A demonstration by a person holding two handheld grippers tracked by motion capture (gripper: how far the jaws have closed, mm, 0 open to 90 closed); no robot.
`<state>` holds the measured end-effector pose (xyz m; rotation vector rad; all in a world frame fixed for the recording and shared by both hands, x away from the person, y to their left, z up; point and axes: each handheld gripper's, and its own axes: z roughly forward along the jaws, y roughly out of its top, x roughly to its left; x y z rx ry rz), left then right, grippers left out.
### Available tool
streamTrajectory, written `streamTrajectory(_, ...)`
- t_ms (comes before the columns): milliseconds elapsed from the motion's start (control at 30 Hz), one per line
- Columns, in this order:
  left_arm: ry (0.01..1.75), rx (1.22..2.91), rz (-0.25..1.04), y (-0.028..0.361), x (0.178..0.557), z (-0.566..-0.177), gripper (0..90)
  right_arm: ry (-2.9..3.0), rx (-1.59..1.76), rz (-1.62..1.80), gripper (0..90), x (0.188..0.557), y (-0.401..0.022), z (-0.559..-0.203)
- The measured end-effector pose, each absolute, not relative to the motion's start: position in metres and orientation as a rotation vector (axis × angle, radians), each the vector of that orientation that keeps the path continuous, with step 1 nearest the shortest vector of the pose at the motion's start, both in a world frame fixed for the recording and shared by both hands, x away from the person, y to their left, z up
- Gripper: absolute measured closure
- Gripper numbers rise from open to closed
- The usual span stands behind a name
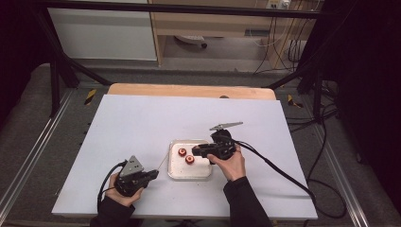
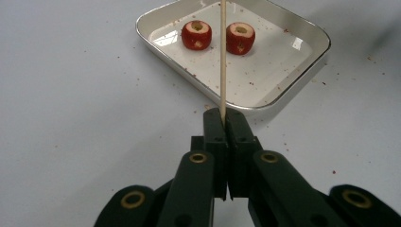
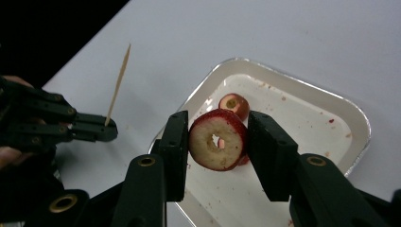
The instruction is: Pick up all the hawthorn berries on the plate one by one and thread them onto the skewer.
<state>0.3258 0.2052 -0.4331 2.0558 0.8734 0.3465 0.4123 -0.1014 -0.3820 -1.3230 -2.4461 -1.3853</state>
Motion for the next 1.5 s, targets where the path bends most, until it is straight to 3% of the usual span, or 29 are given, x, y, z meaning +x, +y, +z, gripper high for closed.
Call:
streamTrajectory(633, 0.892, 2.021, 0.337, 0.202, 0.323, -0.433, 88.5, -1.999, -1.48, -1.976, 60.7, 0.396, -0.102, -0.405)
streamTrajectory(1500, 0.943, 1.949, 0.271, 0.181, 0.321, -0.432, 88.4, -1.605, -1.443, -2.378, 60.8, 0.392, -0.086, -0.419)
